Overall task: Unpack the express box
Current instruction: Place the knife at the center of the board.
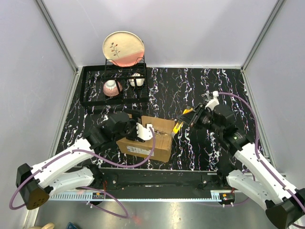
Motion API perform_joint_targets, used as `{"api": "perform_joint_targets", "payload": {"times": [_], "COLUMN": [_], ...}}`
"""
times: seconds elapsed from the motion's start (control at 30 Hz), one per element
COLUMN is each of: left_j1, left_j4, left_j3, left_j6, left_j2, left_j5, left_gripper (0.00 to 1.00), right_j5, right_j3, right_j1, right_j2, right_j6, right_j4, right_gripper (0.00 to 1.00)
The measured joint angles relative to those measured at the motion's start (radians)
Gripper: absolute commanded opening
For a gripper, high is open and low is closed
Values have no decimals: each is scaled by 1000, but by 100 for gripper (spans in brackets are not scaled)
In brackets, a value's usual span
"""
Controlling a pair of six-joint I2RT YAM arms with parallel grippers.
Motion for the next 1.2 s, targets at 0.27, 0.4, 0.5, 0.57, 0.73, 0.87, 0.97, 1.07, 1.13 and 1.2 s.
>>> {"api": "perform_joint_targets", "payload": {"times": [0.27, 0.4, 0.5, 0.57, 0.73, 0.87, 0.97, 1.07, 1.13, 1.2], "left_j1": [-12, -13, -13, -13, -21, -25, -26, -27, -29, -35], "left_j4": [18, 20, 21, 23, -10, 23, 28, 32, 35, 37], "left_j3": [1, 14, 24, 27, 24, 23, 22, 22, 21, 21], "left_j6": [-21, -51, -58, -57, -65, -46, -45, -45, -45, -45], "left_j2": [7, 30, 45, 52, 79, 85, 82, 81, 81, 81], "left_j5": [-29, -11, 15, 34, 81, 64, 55, 50, 44, 33], "left_gripper": [99, 99, 96, 78, 16, 9, 9, 9, 8, 8], "right_j5": [88, 88, 90, 92, 93, 93, 99, 105, 117, 139], "right_j3": [-72, -138, -162, -163, -157, -156, -142, -117, -100, -82], "right_j1": [0, 0, 0, 0, 0, 0, 0, 0, 0, 0], "right_j2": [14, 134, 164, 167, 248, 299, 295, 286, 271, 248], "right_j6": [23, 14, -6, -22, -56, -75, -87, -106, -116, -126], "right_j4": [-76, -105, -164, -179, -181, -190, -203, -220, -240, -270], "right_gripper": [0, 0, 0, 5, 20, 35, 57, 79, 95, 100]}}
